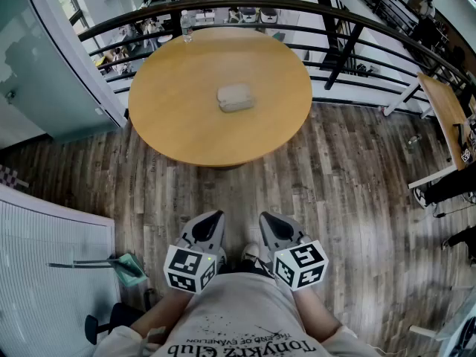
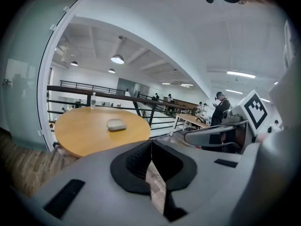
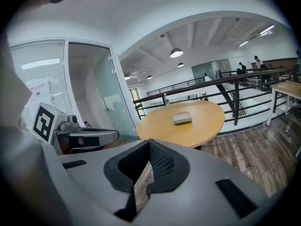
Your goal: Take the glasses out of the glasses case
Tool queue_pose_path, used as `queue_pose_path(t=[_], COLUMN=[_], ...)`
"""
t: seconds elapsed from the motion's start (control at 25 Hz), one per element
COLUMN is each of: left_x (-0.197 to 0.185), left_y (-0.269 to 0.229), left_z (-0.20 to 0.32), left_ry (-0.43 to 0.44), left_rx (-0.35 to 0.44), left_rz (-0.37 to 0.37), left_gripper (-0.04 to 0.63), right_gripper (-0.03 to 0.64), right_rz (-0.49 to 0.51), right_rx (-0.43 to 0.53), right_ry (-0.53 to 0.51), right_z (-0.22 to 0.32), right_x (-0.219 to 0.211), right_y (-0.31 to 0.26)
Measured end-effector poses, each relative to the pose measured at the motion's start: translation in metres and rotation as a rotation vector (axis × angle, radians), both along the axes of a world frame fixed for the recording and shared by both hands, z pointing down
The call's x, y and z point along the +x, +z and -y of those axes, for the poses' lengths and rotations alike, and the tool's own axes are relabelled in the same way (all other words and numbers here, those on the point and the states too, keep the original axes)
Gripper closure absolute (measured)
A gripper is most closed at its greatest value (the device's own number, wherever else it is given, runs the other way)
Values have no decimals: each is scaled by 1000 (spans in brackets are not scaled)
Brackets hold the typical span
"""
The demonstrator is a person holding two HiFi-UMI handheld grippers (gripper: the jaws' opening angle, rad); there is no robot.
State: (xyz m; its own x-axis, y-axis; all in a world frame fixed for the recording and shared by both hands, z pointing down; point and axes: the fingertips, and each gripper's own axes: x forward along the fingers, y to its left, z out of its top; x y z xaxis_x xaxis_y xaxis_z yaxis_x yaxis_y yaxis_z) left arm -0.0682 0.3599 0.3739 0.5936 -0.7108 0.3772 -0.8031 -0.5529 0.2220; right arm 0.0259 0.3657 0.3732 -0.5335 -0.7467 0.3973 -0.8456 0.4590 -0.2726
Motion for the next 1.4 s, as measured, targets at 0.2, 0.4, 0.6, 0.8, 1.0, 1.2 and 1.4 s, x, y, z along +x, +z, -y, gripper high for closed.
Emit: queue_pose_path(t=[0.2,0.4,0.6,0.8,1.0,1.2,1.4], left_x=[0,1,1,7,15,30,38], left_y=[1,0,1,-1,-2,0,0], left_z=[0,-1,0,2,7,9,14], left_ry=[-2,0,1,-2,-7,-24,-62], left_rx=[0,1,1,1,3,2,12], left_rz=[0,3,4,7,5,2,-2], left_gripper=[571,571,571,571,571,571,571], right_gripper=[592,592,592,592,592,592,592], right_rz=[-3,1,10,25,30,49,52], right_rx=[-2,0,-3,12,10,12,10], right_ry=[-12,-22,-14,-20,-21,-34,-60], right_z=[0,-1,1,5,9,13,16], right_x=[-2,-2,-1,3,11,29,46], right_y=[2,0,3,-3,-3,0,3])
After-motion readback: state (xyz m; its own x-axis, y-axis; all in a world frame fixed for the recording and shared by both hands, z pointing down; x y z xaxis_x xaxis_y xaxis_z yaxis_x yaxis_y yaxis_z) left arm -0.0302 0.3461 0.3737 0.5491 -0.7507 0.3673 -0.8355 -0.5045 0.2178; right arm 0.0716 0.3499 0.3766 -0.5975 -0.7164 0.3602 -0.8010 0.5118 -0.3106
